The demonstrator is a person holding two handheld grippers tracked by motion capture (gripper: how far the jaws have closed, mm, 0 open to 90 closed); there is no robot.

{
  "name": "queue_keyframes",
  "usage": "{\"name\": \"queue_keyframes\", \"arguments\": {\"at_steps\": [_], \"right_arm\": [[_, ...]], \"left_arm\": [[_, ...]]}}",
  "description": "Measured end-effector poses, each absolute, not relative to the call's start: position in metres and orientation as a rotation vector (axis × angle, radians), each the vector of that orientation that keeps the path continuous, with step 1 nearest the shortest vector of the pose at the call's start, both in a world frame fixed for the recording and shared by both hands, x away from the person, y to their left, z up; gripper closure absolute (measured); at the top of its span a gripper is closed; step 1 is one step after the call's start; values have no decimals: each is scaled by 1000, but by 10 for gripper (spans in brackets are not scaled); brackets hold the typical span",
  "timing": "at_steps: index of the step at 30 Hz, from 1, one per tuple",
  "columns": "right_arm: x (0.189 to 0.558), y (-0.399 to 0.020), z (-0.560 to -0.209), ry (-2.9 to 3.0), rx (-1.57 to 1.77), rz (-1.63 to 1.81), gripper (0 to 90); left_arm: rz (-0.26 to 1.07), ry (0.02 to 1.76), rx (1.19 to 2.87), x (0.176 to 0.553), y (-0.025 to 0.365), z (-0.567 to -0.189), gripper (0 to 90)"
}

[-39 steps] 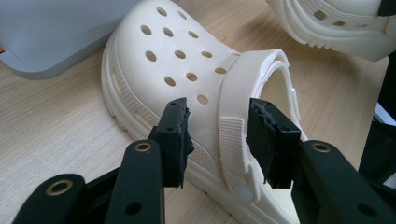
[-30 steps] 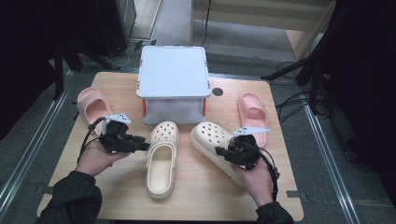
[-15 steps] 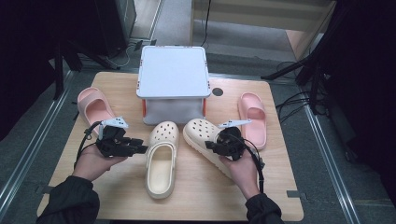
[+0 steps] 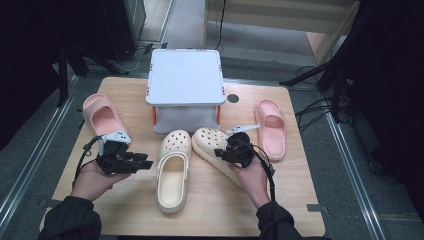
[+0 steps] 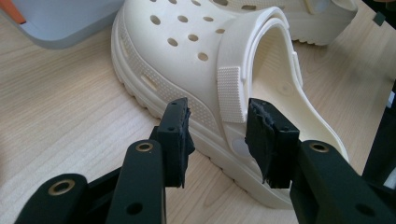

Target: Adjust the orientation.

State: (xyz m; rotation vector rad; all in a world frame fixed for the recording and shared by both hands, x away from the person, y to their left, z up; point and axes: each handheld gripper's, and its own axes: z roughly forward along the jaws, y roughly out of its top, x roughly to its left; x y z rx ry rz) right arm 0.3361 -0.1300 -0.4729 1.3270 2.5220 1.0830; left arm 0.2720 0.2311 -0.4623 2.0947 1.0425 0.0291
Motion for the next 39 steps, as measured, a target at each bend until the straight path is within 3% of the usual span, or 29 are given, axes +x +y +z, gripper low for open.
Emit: {"name": "queue_keyframes", "arguments": {"at_steps": [22, 33, 37, 39], "right_arm": [[334, -130, -477, 2509, 1343, 1059, 763], [317, -151, -460, 2501, 1285, 1153, 696], [307, -163, -449, 2520, 1241, 1210, 867], [305, -168, -445, 2511, 1210, 1197, 900]], "left_arm": [[29, 1044, 2105, 270, 231, -465, 585], [43, 1052, 2098, 273, 232, -466, 587], [47, 1078, 2096, 277, 230, -468, 634], [36, 1083, 2094, 280, 228, -469, 657]]}}
